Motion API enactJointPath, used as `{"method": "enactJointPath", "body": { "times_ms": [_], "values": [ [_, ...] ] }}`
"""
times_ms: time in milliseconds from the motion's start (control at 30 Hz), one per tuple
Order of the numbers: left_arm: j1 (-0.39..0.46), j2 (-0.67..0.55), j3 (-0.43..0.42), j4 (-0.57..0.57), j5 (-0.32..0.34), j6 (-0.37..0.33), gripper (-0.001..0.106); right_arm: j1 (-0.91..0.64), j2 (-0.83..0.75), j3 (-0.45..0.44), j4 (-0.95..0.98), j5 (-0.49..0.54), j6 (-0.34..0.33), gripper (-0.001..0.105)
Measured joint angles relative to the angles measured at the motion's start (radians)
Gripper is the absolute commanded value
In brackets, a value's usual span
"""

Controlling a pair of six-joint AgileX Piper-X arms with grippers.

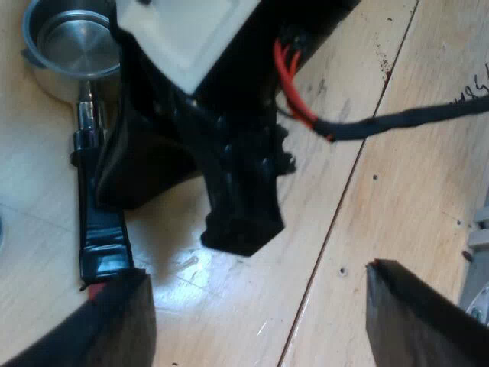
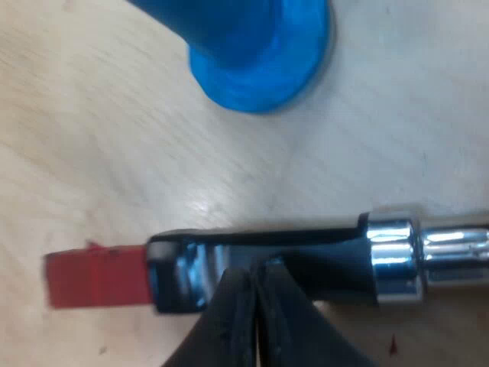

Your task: Put the handle in the coffee machine

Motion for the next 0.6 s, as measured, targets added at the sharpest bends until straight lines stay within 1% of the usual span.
{"method": "enactJointPath", "body": {
  "times_ms": [133,167,200,267,367,467,500,533,567,600],
  "values": [
    [0.000,0.000,0.000,0.000,-0.026,0.000,0.062,0.000,-0.046,0.000,0.038,0.034,-0.011,0.000],
    [0.000,0.000,0.000,0.000,-0.028,0.000,0.062,0.000,-0.095,0.000,0.106,0.104,-0.055,0.000],
    [0.000,0.000,0.000,0.000,-0.032,0.000,0.062,0.000,-0.108,0.000,0.118,0.116,-0.064,0.000],
    [0.000,0.000,0.000,0.000,-0.037,0.000,0.062,0.000,-0.160,0.000,0.183,0.185,-0.113,0.000],
    [0.000,0.000,0.000,-0.023,-0.037,0.000,0.062,0.000,-0.231,0.000,0.245,0.256,-0.162,0.000],
    [0.000,0.000,0.000,-0.041,-0.038,0.000,0.062,0.000,-0.304,0.000,0.298,0.303,-0.176,0.001],
    [0.000,0.000,0.000,-0.048,-0.038,0.000,0.062,0.000,-0.318,0.000,0.307,0.307,-0.176,0.003],
    [0.000,0.000,0.000,-0.063,-0.038,0.000,0.062,0.000,-0.340,0.000,0.325,0.317,-0.178,0.008],
    [0.000,0.000,0.000,-0.077,-0.038,0.000,0.062,0.000,-0.368,0.000,0.358,0.322,-0.180,0.017],
    [0.000,0.000,0.000,-0.086,-0.038,0.000,0.062,0.000,-0.375,-0.005,0.375,0.325,-0.181,0.021]
  ]
}}
